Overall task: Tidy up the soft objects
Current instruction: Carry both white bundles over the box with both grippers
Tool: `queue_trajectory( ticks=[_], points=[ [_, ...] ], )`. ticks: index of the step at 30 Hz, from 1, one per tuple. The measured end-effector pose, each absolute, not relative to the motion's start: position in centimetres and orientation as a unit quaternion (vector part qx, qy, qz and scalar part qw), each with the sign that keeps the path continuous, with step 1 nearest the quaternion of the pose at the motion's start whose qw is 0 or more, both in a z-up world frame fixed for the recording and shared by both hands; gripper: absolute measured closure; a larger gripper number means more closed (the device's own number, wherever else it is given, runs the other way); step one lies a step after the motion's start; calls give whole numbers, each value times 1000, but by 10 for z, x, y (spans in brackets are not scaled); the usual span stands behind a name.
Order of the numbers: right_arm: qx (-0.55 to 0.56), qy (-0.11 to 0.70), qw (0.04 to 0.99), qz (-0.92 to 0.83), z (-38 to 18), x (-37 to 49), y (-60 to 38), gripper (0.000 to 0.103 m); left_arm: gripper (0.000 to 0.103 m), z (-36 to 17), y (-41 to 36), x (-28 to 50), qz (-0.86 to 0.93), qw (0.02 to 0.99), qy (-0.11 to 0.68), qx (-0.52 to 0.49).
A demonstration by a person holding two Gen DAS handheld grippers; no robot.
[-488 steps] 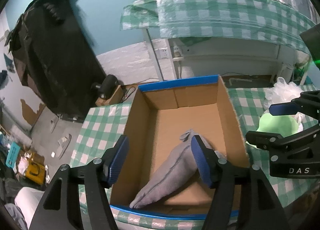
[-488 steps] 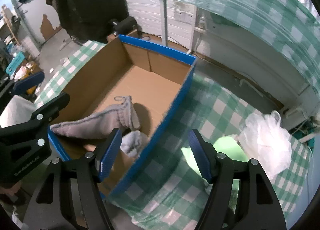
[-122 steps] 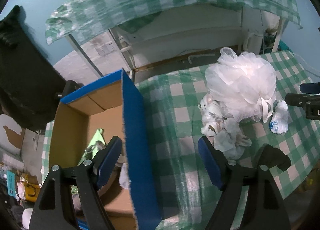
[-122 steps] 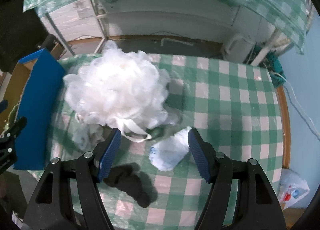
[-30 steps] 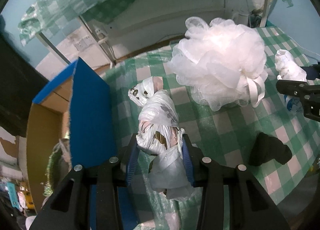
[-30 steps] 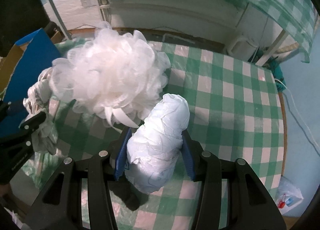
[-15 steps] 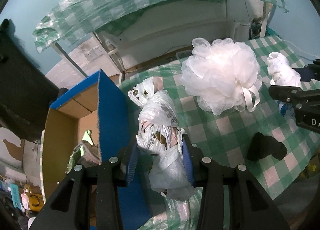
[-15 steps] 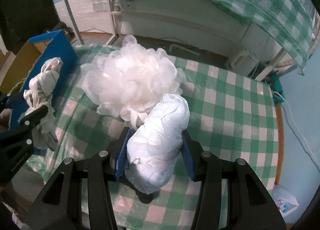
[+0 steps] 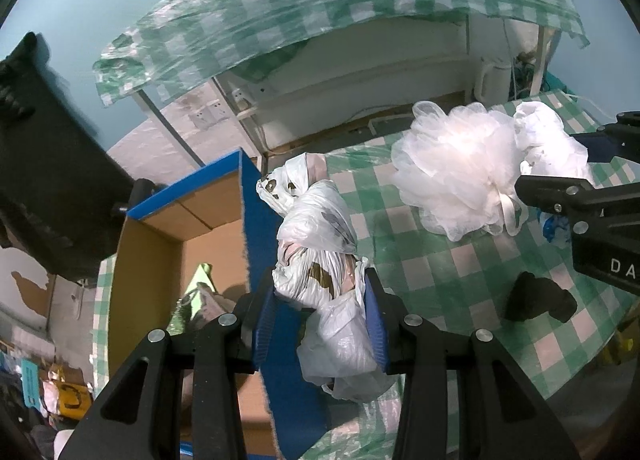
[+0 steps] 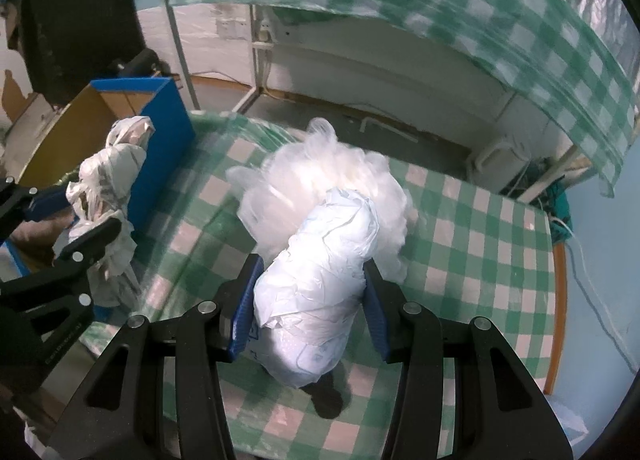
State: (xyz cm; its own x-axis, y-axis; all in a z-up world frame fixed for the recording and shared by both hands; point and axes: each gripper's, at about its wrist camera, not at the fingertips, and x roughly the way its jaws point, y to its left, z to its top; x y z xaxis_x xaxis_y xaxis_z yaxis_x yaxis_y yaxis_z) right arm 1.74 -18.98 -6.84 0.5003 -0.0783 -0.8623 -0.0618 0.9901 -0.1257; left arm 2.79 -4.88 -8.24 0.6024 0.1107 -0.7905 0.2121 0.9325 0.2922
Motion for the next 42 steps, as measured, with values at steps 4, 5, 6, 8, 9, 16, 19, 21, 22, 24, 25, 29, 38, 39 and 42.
queue_trajectory(
  ticks=[4, 5, 6, 8, 9, 16, 19, 21, 22, 24, 25, 29, 38, 39, 42],
  points=[
    [-76, 494, 866, 3, -61, 21, -177, 56, 62, -75, -38, 27, -24, 880, 441, 173],
    [-77, 493, 867, 6, -61, 22, -174, 56, 62, -74, -35, 27, -23, 881, 441, 172],
    [-80, 491, 867, 8, -59, 23, -169, 56, 62, -73, -33, 26, -21, 882, 440, 170],
    [-85, 488, 869, 13, -56, 24, -162, 56, 62, -70, -28, 25, -18, 883, 438, 168],
    [-86, 487, 869, 14, -55, 25, -160, 56, 62, -68, -25, 25, -15, 884, 437, 166],
    [-95, 477, 873, 27, -46, 30, -138, 56, 62, -59, -12, 24, -4, 891, 428, 154],
    [-99, 472, 875, 33, -42, 32, -128, 56, 62, -55, -5, 23, 1, 893, 424, 150],
    [-101, 470, 876, 36, -40, 33, -124, 56, 62, -53, 0, 23, 5, 895, 421, 148],
    [-103, 469, 876, 38, -39, 33, -121, 56, 62, -52, 2, 22, 6, 896, 420, 147],
    [-105, 467, 877, 41, -37, 35, -116, 56, 62, -51, 8, 21, 10, 896, 419, 143],
    [-106, 467, 877, 43, -37, 36, -113, 56, 62, -50, 12, 21, 13, 897, 419, 142],
    [-110, 466, 877, 47, -37, 38, -104, 56, 62, -48, 27, 21, 21, 899, 418, 130],
    [-121, 466, 874, 66, -39, 48, -75, 56, 62, -47, 59, 24, 49, 899, 421, 108],
    [-122, 466, 874, 69, -39, 49, -72, 56, 62, -47, 63, 24, 53, 900, 420, 107],
    [-126, 466, 873, 77, -40, 53, -61, 56, 62, -47, 73, 24, 63, 900, 419, 103]
  ],
)
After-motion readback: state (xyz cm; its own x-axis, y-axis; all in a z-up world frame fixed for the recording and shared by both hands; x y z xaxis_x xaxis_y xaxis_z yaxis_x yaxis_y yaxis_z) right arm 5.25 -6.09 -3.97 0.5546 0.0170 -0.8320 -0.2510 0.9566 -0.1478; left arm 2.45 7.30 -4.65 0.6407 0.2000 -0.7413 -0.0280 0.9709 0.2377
